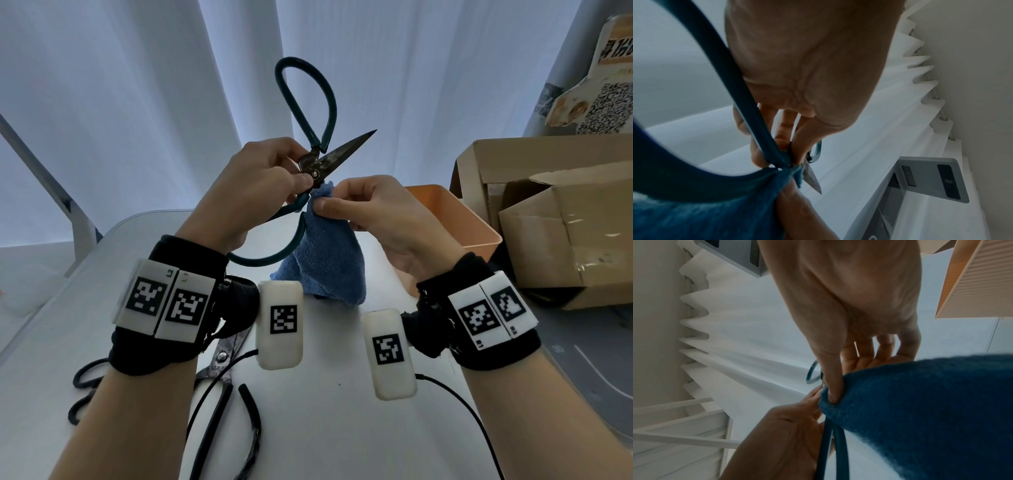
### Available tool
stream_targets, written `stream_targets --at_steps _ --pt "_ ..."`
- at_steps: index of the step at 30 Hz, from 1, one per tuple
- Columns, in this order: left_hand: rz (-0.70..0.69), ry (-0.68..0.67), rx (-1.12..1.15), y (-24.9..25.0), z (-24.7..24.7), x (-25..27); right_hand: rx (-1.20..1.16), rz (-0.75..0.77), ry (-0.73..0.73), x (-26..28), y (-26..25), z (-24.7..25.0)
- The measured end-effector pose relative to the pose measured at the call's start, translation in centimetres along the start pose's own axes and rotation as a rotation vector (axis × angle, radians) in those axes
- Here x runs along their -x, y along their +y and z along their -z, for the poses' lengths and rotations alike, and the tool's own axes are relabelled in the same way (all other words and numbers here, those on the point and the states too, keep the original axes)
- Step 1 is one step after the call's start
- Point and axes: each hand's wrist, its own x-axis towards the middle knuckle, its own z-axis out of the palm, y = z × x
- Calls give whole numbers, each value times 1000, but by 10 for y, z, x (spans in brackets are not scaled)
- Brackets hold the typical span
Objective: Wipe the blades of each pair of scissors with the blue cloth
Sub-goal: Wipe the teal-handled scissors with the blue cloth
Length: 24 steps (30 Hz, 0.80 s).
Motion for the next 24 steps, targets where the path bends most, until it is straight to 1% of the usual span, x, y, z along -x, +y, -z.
stream_targets --at_steps 6,14,24 --pt "0 2 -16 -2 2 0 1 -1 -22 0 0 2" --pt "1 10 -9 -2 4 -1 -47 34 42 -1 2 4" --pt "3 5 -19 -3 2 0 4 28 -75 1 -1 7"
